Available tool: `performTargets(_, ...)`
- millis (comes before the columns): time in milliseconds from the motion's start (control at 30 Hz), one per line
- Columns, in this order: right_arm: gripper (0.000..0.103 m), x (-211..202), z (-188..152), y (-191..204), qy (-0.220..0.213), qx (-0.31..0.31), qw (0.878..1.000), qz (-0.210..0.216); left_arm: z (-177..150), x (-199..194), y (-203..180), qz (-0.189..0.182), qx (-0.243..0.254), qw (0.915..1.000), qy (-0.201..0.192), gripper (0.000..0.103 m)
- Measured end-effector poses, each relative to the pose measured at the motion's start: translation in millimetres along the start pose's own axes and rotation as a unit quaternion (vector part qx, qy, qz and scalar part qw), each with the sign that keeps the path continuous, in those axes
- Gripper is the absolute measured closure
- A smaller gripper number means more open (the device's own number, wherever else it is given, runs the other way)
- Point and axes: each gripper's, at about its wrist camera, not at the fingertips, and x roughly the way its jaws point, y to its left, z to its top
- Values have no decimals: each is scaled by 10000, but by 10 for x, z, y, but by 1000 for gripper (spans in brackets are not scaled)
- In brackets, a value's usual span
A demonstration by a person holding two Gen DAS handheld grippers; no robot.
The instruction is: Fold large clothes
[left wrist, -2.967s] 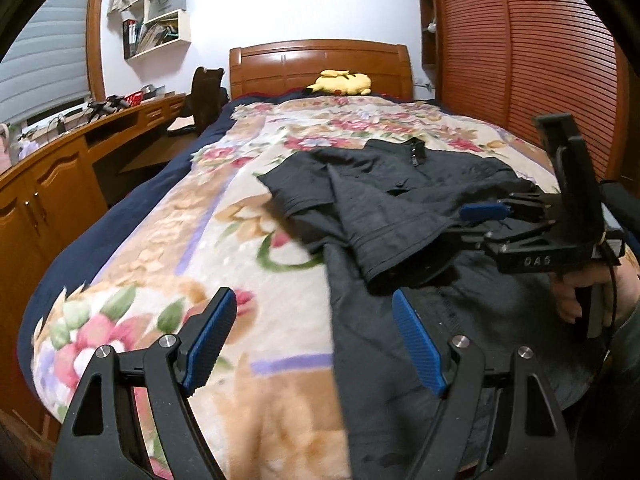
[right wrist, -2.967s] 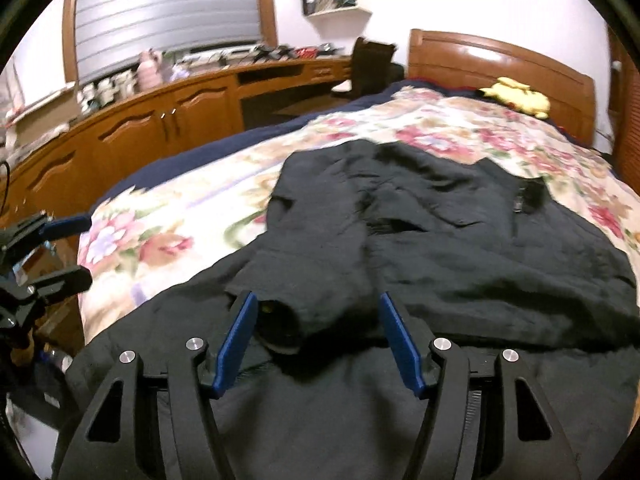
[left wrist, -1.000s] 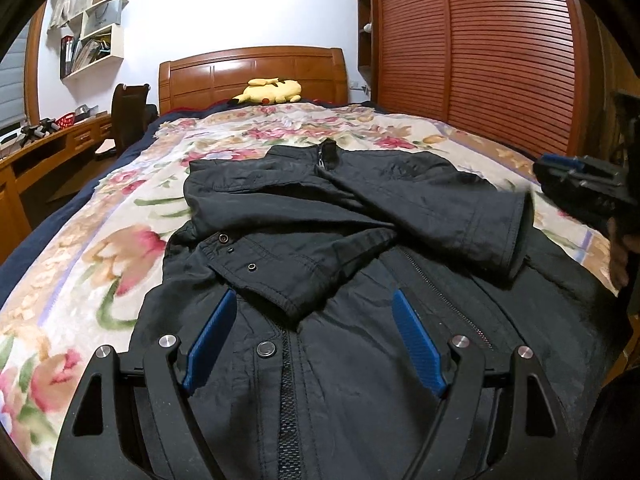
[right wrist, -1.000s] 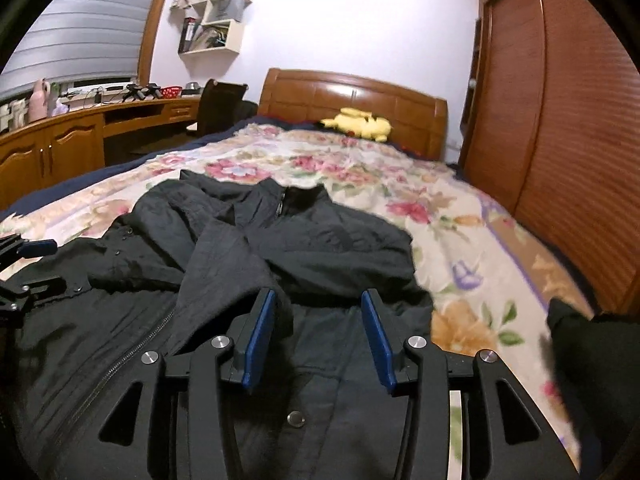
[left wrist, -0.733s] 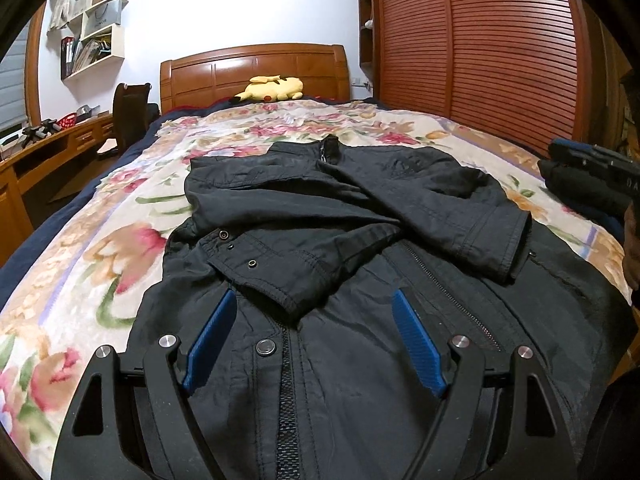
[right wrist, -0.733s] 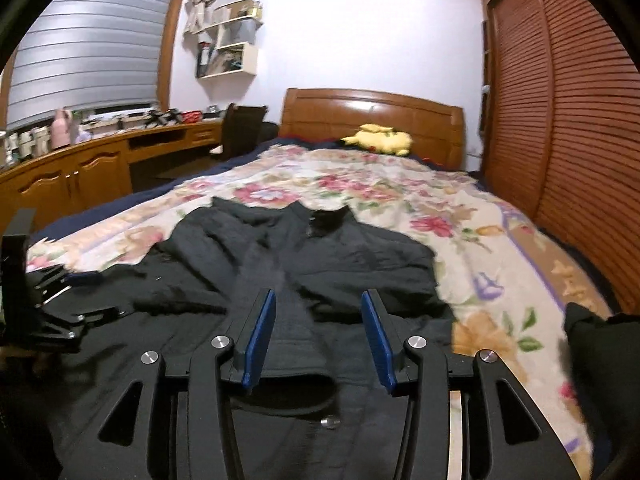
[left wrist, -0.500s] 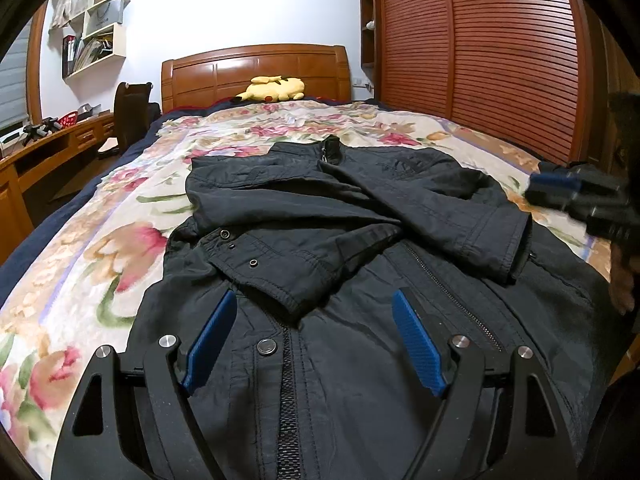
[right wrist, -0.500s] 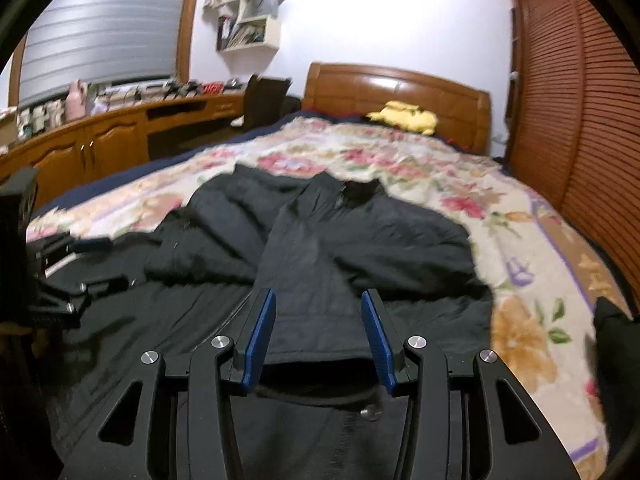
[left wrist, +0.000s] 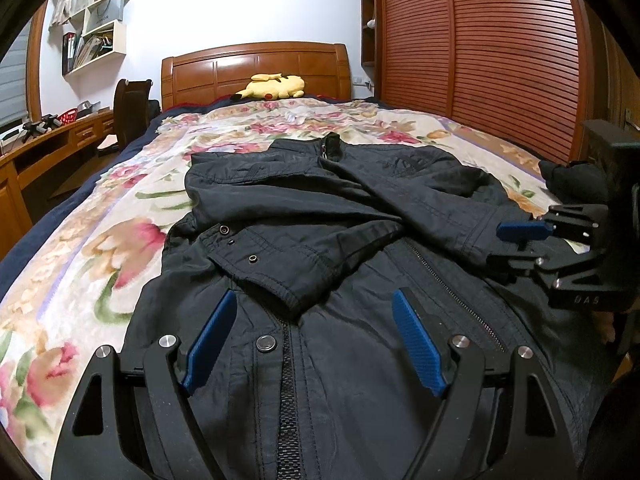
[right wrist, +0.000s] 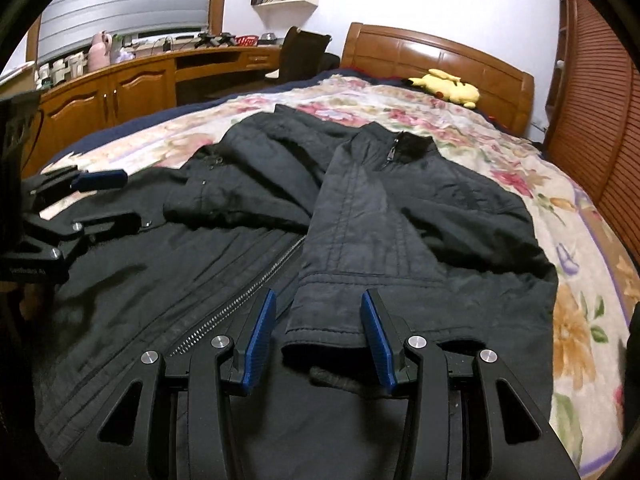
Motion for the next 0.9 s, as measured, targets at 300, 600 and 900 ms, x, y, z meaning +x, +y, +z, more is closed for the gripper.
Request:
performTargets(300,57,170,43,8,496,-68,9987,0,-1,-4,5,-12,-13,10000,0,22)
performTargets(600,95,-136,276,-326,-56,264,9993,-276,-24,14,14,-17,-31,10000,11,22)
performTargets(900,95,-258,526,-1143,-15,1167,9905,-732,-36,64,0,-60,-40,10000,66,22)
